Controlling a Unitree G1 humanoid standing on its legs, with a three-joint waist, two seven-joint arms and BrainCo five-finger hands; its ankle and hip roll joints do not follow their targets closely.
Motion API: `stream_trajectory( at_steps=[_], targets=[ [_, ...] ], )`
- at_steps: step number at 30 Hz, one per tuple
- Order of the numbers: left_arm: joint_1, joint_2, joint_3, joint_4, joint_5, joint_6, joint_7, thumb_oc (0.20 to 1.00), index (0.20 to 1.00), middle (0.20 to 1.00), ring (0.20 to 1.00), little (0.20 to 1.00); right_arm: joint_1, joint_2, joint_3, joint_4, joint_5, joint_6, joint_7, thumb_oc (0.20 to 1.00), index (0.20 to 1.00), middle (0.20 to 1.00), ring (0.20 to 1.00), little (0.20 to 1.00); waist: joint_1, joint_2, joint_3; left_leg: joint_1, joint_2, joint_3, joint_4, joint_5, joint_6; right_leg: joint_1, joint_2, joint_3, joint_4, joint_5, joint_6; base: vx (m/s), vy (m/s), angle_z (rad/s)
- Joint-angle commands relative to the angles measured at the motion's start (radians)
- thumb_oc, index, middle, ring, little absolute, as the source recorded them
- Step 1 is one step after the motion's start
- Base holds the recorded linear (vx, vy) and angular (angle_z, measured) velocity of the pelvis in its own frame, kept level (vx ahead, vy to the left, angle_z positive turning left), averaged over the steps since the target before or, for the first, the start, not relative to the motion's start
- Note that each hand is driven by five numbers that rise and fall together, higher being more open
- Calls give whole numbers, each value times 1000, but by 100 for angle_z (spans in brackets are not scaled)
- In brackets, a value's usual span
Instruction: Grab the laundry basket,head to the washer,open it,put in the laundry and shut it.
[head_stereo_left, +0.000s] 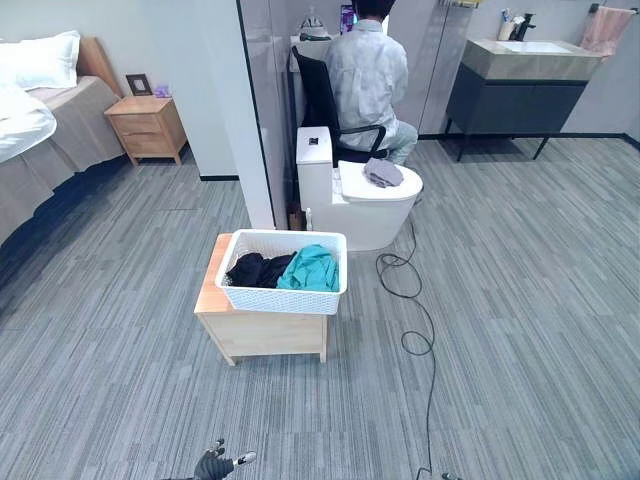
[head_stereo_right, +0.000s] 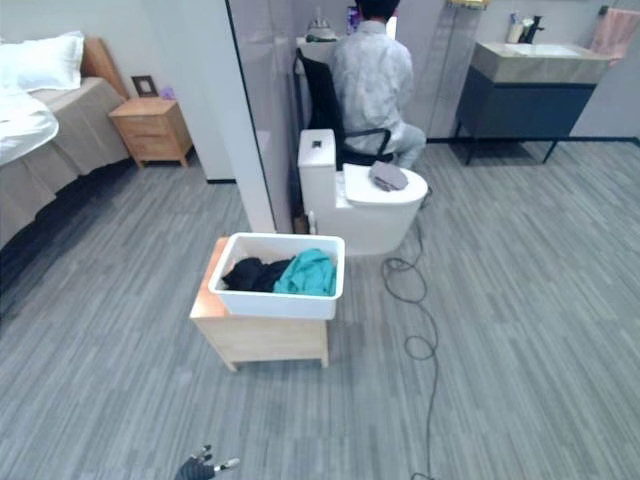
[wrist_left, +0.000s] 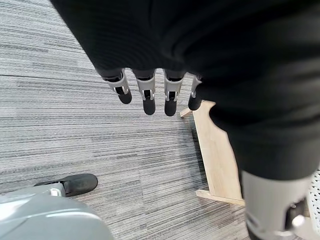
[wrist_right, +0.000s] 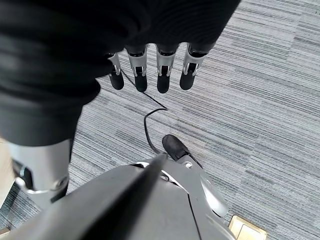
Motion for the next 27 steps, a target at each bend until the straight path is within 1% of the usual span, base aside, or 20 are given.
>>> stream_trajectory(
  at_steps=[1,5,17,24,25,27],
  targets=[
    [-67,-11,0,73,4,-23,4,1000,1000,1000,1000,1000,-50,-24,44,21,15,-9,-5,1000,1000,1000,1000,1000,-3,-5,27,-52,30,-84,4,-10,-31,41,-56,-10,9,-50,55,0,0,0],
    [-67,-17,20,91,-11,-18,14,1000,1000,1000,1000,1000,-48,-18,50,19,13,-9,-8,1000,1000,1000,1000,1000,-1,-4,22,-51,37,-84,4,-8,-34,46,-50,-9,9,-58,52,0,0,0],
    [-57,-17,19,81,-20,-21,5,1000,1000,1000,1000,1000,-31,-25,32,51,17,-8,-11,1000,1000,1000,1000,1000,-5,-1,22,-40,54,-85,4,-6,-41,52,-31,-1,9,-70,45,-2,-20,0],
    [-45,-9,34,79,-30,-21,11,1000,1000,1000,1000,1000,-37,-32,22,34,45,-18,-19,1000,1000,1000,1000,1000,-1,2,23,-34,77,-97,4,-2,-47,48,2,27,9,-89,29,2,-57,-2],
    [-43,-7,36,77,-35,-21,11,1000,1000,1000,1000,1000,-40,-35,22,25,52,-21,-19,1000,1000,1000,1000,1000,1,3,26,-33,85,-100,4,3,-49,50,10,34,9,-95,24,-14,-117,-4],
    [-47,-1,33,66,-44,-22,11,1000,1000,1000,1000,1000,-52,-43,27,0,63,-32,-27,1000,1000,1000,1000,1000,7,5,42,-41,113,-106,4,28,-63,52,41,47,9,-114,4,-39,-149,-4]
  ],
)
